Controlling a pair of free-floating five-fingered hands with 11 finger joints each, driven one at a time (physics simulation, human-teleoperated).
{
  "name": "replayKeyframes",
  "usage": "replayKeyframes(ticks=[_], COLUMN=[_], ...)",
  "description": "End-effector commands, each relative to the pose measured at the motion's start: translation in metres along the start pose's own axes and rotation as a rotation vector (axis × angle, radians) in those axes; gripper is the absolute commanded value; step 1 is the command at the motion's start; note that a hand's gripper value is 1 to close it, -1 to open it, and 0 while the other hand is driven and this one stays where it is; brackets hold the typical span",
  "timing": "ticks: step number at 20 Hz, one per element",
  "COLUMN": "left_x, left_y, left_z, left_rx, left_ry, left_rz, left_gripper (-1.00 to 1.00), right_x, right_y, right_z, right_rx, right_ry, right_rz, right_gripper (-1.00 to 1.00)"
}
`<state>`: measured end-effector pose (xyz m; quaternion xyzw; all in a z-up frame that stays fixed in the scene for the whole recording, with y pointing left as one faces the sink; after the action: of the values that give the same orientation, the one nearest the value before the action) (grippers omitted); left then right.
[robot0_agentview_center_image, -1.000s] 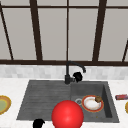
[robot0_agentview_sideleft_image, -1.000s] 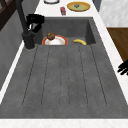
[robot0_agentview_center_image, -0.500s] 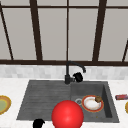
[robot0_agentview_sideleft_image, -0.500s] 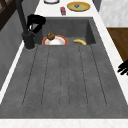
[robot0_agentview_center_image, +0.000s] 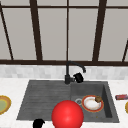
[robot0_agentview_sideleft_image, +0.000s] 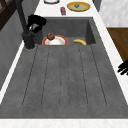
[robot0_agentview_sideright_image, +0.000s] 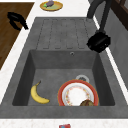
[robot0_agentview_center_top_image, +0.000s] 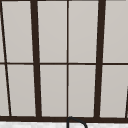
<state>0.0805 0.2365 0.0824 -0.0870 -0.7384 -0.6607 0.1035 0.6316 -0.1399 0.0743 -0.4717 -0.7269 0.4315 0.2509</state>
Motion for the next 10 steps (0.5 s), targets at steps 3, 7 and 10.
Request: replayKeyframes(ticks=[3, 7, 10], left_x=[0.0000, 0.0000, 0.0000], left_y=[0.0000, 0.0000, 0.0000], left_z=[0.0000, 0.0000, 0.0000], left_rx=[0.000, 0.000, 0.000], left_ry=[0.000, 0.000, 0.000], left_rz=[0.000, 0.000, 0.000], left_gripper=[0.00, 0.00, 0.00], right_x=[-0.0200, -0.0221, -0.0250], right_y=[0.0145, 0.0153, 0.0182], right_z=[0.0208, 0.0211, 0.0224], right_rx=[-0.046, -0.054, -0.067], right_ry=[0.035, 0.024, 0.012], right_rz=[-0.068, -0.074, -0.082], right_gripper=[1.00, 1.00, 1.00])
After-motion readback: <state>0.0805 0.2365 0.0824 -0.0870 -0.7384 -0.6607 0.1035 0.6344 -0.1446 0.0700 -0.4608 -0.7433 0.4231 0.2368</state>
